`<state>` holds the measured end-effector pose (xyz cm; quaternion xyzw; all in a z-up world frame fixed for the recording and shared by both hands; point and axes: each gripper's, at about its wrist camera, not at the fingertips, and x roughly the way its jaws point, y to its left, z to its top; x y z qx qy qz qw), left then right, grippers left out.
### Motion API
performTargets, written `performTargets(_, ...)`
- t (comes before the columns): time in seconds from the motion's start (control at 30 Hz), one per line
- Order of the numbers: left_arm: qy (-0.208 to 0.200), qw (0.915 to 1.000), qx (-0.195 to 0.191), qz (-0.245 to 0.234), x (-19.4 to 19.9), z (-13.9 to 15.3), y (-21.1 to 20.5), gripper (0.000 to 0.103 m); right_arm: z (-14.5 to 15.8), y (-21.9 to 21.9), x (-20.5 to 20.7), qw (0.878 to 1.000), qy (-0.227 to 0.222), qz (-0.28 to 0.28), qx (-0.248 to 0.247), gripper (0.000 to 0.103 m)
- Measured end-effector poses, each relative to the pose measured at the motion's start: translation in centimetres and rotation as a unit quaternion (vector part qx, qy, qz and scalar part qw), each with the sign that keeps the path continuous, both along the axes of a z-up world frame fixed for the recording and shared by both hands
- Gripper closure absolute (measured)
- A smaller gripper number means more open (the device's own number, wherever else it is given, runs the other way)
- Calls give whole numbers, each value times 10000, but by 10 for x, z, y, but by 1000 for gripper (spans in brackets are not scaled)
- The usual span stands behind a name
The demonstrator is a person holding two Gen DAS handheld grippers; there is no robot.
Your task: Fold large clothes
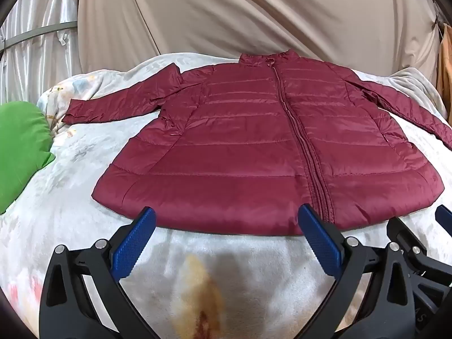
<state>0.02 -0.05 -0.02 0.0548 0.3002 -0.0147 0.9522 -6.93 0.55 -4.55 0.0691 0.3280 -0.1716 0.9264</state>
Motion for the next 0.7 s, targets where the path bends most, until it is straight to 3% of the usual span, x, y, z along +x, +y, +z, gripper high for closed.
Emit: performTargets(0.7, 16, 10000, 12, -12, -1, -3, 4, 5, -2, -1, 0, 10000, 53, -64, -51, 17)
